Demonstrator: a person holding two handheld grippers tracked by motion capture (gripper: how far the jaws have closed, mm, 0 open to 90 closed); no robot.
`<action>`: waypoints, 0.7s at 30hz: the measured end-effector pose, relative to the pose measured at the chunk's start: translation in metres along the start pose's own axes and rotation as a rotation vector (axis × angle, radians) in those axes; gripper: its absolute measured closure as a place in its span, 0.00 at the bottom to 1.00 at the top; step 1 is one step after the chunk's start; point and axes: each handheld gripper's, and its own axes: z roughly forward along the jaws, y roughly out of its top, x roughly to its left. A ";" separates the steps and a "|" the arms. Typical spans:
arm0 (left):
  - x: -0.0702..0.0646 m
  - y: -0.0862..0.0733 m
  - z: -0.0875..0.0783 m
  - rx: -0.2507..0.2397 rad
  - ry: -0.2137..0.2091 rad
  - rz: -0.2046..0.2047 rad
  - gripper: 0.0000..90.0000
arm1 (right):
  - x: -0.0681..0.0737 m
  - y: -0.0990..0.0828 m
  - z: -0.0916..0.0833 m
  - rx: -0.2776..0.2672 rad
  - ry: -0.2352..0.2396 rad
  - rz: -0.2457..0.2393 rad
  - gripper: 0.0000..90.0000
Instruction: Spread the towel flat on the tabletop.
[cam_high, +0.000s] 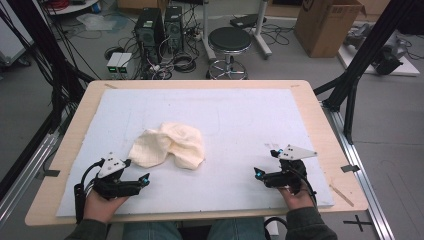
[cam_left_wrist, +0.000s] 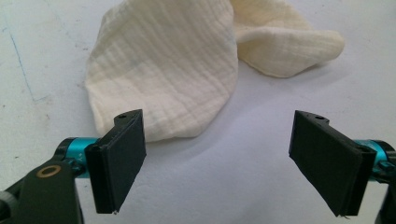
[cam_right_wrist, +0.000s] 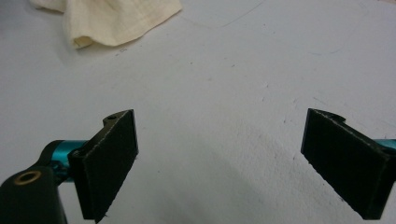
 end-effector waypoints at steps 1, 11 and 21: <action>0.000 0.000 0.000 0.000 0.000 0.000 0.21 | 0.000 0.000 0.000 0.004 0.001 0.001 0.11; 0.001 0.001 0.002 0.005 -0.007 0.002 0.21 | -0.001 0.000 0.001 0.004 0.001 -0.006 0.11; -0.001 0.005 0.002 -0.007 -0.017 -0.007 0.21 | -0.001 0.000 0.002 0.005 0.004 -0.010 0.11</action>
